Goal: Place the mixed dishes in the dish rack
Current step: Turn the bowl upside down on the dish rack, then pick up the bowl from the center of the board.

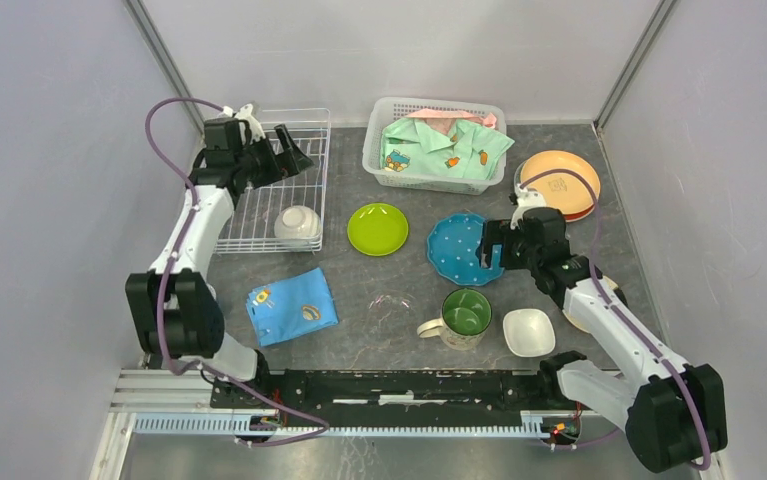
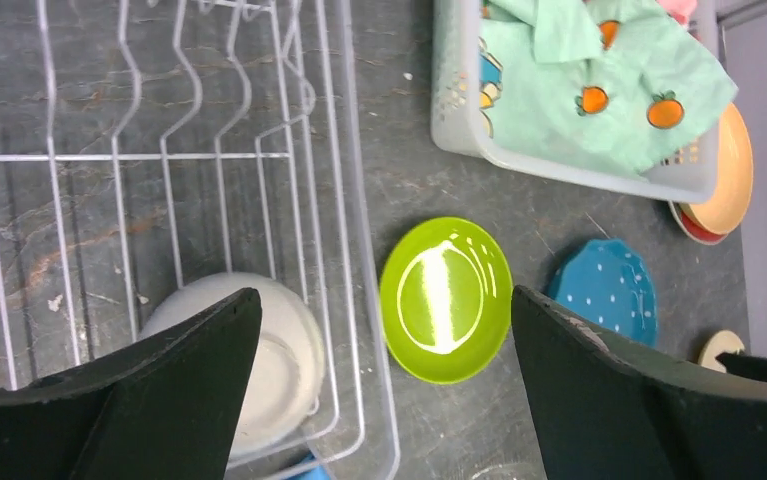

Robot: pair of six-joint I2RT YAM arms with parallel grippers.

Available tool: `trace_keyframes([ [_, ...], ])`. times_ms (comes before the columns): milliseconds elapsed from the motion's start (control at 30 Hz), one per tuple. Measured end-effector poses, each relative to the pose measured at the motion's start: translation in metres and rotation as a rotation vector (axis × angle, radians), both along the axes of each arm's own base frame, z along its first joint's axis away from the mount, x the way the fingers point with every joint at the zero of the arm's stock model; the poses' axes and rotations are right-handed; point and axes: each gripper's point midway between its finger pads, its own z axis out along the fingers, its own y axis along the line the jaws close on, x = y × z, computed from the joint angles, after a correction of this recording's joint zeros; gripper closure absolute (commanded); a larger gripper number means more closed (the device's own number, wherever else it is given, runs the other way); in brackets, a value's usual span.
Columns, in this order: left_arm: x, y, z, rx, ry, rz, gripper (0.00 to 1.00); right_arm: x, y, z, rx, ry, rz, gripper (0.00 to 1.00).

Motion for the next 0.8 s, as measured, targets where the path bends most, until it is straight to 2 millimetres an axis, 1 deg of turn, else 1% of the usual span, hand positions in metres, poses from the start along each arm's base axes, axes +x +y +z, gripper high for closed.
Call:
trace_keyframes([
  [67,-0.008,-0.012,0.015,0.020,-0.040,-0.013,0.00,0.002,-0.003,0.004,0.006,0.007,-0.044,0.04],
  [133,-0.021,-0.032,0.024,0.034,-0.068,-0.048,0.00,0.006,-0.006,0.007,0.009,0.009,-0.083,0.05],
  [167,-0.029,-0.045,0.028,0.039,-0.080,-0.078,0.00,0.008,-0.008,0.009,0.009,0.010,-0.106,0.06],
  [200,-0.040,-0.061,0.031,0.048,-0.093,-0.121,0.00,0.011,-0.010,0.011,0.008,0.011,-0.125,0.07],
  [233,-0.047,-0.072,0.034,0.049,-0.101,-0.150,0.00,0.013,-0.011,0.013,0.007,0.013,-0.145,0.07],
  [267,-0.058,-0.087,0.036,0.049,-0.110,-0.192,0.00,0.016,-0.012,0.015,0.006,0.016,-0.160,0.07],
  [333,-0.074,-0.104,0.039,0.053,-0.123,-0.243,0.00,0.020,-0.015,0.017,0.002,0.020,-0.193,0.08],
  [367,-0.080,-0.109,0.040,0.059,-0.131,-0.258,0.00,0.022,-0.017,0.018,-0.002,0.021,-0.209,0.08],
  [433,-0.092,-0.113,0.041,0.066,-0.143,-0.275,0.00,0.024,-0.020,0.018,-0.010,0.027,-0.239,0.08],
  [467,-0.095,-0.112,0.042,0.070,-0.148,-0.273,0.00,0.024,-0.022,0.017,-0.016,0.031,-0.251,0.08],
  [500,-0.100,-0.114,0.043,0.075,-0.159,-0.282,0.00,0.024,-0.024,0.015,-0.025,0.037,-0.261,0.09],
  [567,-0.112,-0.112,0.040,0.084,-0.169,-0.286,0.00,0.023,-0.028,0.010,-0.044,0.050,-0.278,0.10],
  [700,-0.128,-0.098,0.030,0.116,-0.179,-0.244,0.00,0.013,-0.046,-0.002,-0.116,0.109,-0.357,0.10],
  [800,-0.137,-0.083,0.018,0.148,-0.186,-0.189,0.00,0.001,-0.062,-0.002,-0.157,0.164,-0.471,0.10],
])
